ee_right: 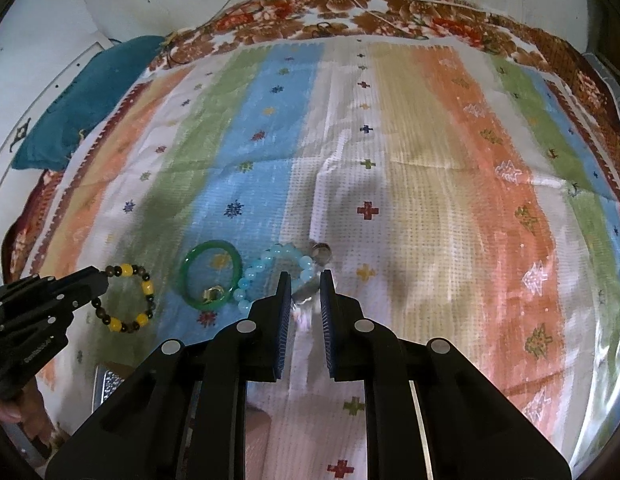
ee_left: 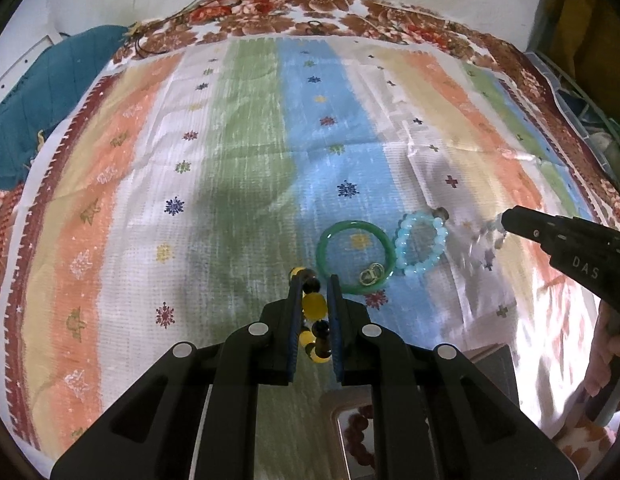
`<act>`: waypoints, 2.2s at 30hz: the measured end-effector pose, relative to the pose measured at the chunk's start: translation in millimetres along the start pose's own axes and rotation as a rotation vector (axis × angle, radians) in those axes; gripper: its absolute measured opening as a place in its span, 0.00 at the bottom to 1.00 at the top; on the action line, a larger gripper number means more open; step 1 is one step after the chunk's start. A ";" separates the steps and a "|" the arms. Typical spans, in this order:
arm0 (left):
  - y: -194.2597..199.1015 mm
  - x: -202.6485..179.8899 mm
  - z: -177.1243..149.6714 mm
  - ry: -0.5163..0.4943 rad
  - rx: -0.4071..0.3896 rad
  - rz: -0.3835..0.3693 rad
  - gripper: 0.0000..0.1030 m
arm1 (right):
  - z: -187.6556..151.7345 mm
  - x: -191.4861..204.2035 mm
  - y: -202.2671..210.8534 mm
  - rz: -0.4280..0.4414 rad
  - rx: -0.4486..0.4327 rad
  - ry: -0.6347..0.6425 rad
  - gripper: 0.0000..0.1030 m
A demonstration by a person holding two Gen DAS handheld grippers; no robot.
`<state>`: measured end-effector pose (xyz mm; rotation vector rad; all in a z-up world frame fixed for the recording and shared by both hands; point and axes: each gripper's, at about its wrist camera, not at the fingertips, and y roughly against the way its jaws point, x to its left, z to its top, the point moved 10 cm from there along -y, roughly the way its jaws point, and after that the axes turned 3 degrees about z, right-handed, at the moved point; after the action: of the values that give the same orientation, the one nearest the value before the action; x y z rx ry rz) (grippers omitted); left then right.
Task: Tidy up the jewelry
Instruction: 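Lift the black-and-yellow bracelet with the left tool toward the tin while the right tool lifts the pearl bracelet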
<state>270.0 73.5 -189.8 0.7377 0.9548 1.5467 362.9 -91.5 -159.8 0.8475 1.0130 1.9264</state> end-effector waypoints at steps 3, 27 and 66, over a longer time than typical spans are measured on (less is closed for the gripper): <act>5.0 0.2 0.1 0.001 -0.008 0.002 0.12 | -1.1 3.4 4.9 0.003 -0.007 0.011 0.04; -5.5 -4.2 -6.9 -0.026 0.024 -0.006 0.12 | -41.8 -10.2 -42.2 -0.020 0.190 0.022 0.33; 19.5 -14.0 -4.8 -0.058 -0.024 -0.013 0.12 | -16.2 8.9 4.7 -0.004 0.023 0.074 0.16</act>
<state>259.2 57.8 -174.5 0.7539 0.8950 1.5150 343.9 -91.2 -161.5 0.7911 1.0819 1.9584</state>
